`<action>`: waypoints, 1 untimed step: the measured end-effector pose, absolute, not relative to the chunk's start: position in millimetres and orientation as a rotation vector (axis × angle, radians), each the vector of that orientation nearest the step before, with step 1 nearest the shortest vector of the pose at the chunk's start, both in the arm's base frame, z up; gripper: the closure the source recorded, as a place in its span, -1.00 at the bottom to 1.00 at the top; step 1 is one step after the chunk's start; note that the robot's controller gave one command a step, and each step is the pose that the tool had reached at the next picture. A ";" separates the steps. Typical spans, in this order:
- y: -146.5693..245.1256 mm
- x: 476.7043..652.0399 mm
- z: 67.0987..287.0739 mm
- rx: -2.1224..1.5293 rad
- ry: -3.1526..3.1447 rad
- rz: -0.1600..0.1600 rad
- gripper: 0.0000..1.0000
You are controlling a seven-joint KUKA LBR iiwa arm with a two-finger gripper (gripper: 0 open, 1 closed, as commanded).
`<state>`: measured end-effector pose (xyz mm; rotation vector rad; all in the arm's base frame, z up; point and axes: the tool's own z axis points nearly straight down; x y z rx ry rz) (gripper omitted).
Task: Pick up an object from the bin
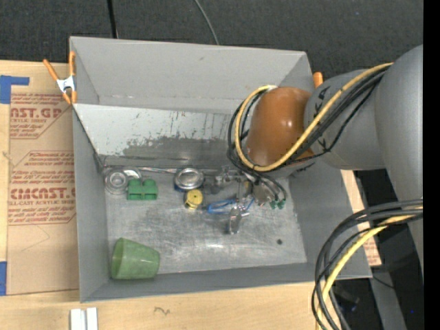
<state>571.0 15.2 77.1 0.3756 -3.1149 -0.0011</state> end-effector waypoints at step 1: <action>16.2 572.6 81.1 0.376 -3.121 -0.002 1.00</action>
Offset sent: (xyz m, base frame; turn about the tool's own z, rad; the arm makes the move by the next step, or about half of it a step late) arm 0.0000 0.0000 0.0000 0.0000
